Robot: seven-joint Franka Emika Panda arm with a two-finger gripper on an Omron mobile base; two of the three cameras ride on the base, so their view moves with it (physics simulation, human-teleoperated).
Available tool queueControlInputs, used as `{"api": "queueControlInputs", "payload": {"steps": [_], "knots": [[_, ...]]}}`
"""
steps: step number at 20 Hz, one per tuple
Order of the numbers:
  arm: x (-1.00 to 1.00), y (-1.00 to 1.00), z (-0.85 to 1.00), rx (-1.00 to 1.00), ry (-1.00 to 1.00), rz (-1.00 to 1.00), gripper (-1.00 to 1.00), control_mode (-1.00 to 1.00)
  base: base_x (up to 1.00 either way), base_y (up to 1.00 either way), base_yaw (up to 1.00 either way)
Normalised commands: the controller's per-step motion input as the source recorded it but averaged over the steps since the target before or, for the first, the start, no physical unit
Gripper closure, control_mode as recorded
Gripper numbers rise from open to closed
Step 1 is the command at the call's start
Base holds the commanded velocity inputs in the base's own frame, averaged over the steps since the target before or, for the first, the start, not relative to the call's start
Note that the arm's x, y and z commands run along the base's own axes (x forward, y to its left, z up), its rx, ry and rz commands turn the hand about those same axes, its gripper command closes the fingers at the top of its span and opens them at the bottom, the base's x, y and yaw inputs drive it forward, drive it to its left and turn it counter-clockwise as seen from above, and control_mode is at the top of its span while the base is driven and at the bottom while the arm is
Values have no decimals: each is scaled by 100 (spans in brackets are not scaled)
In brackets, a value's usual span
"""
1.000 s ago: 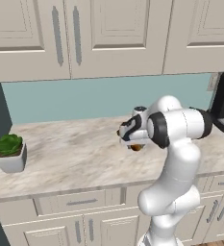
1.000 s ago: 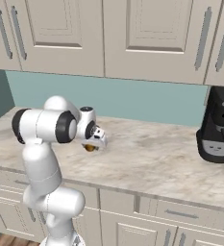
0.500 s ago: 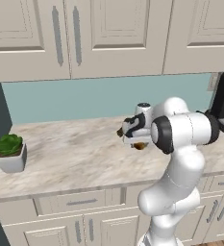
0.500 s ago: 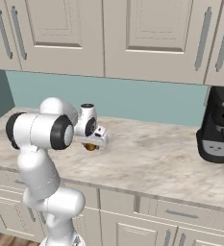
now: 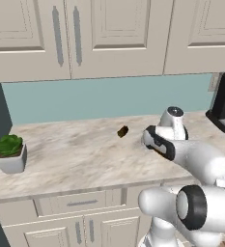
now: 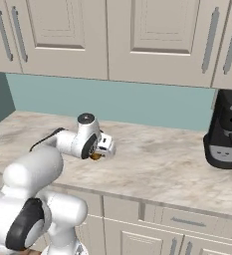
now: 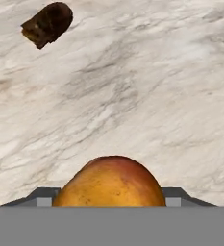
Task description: Place the beer on the top shelf of the fridge to keep it out of children's reach, and place the mango and sweet potato on lower shelves for easy access.
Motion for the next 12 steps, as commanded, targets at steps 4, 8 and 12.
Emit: {"api": "queueControlInputs", "payload": {"steps": [4,8,12], "knots": [[-100,-4,100,-2,-17,2,100,-100,0,0,0],[-100,0,100,-5,-8,2,100,-100,0,0,0],[-93,0,100,-7,-5,2,100,-100,0,0,0]]}}
